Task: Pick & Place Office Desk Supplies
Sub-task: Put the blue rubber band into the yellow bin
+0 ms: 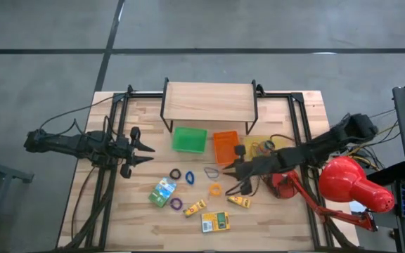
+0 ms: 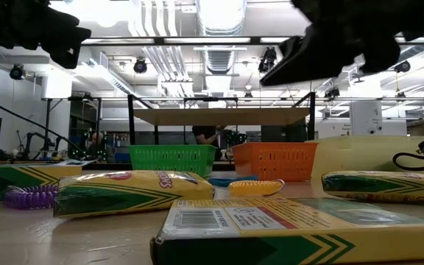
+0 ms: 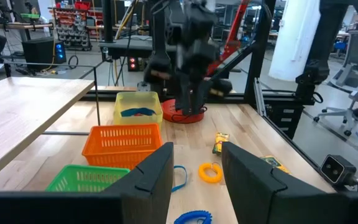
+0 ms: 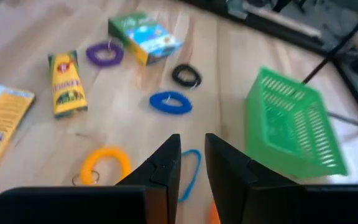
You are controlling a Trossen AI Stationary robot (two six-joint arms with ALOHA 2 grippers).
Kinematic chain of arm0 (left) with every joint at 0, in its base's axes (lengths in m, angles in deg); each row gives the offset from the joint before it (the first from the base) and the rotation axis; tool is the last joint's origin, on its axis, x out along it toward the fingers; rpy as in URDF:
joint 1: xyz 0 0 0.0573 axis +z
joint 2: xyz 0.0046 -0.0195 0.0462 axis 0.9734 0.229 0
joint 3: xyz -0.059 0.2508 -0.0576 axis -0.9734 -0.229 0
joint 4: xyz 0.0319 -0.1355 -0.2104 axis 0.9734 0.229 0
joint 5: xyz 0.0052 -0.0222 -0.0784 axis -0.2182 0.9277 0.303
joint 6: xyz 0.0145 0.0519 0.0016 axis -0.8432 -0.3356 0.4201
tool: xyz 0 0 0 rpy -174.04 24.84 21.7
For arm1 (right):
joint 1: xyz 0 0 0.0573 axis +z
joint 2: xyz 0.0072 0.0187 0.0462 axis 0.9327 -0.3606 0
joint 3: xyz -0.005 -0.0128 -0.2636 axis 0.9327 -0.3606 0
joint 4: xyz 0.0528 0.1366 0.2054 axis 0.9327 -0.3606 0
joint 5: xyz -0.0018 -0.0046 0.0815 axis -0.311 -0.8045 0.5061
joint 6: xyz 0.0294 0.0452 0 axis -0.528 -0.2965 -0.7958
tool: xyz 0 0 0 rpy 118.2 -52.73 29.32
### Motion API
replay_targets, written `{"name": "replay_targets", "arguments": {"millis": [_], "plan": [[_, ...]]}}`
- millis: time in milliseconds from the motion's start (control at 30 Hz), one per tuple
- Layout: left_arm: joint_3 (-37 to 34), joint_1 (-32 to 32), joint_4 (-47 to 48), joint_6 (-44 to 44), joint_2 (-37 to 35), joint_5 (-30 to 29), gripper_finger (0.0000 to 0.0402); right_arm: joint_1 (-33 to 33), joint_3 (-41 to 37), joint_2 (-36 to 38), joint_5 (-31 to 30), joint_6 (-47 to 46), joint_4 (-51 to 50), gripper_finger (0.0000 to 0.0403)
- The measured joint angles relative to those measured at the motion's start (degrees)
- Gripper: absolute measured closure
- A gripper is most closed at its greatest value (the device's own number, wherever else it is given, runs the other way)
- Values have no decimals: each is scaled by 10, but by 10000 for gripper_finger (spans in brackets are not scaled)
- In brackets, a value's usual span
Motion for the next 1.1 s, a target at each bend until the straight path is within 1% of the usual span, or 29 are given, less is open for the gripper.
{"name": "replay_targets", "arguments": {"millis": [100,233,367,467,567,700,933,1100], "plan": [[0,0,0,0,0,0,259,0,22,-48,7,-1,0,317],[0,0,2,0,0,0,259,-1,42,-97,28,-5,0,279],[0,0,5,0,0,0,259,-2,58,-133,31,-3,0,244],[0,0,13,0,0,0,259,-5,61,-148,31,2,0,230],[0,0,27,0,0,0,259,-12,62,-158,36,-6,2,229],[0,0,45,0,0,0,259,-24,63,-175,70,-17,2,239],[0,0,93,0,1,0,259,-40,64,-202,71,-30,9,260],[0,0,137,0,1,0,259,-43,65,-221,73,-43,24,266]]}}
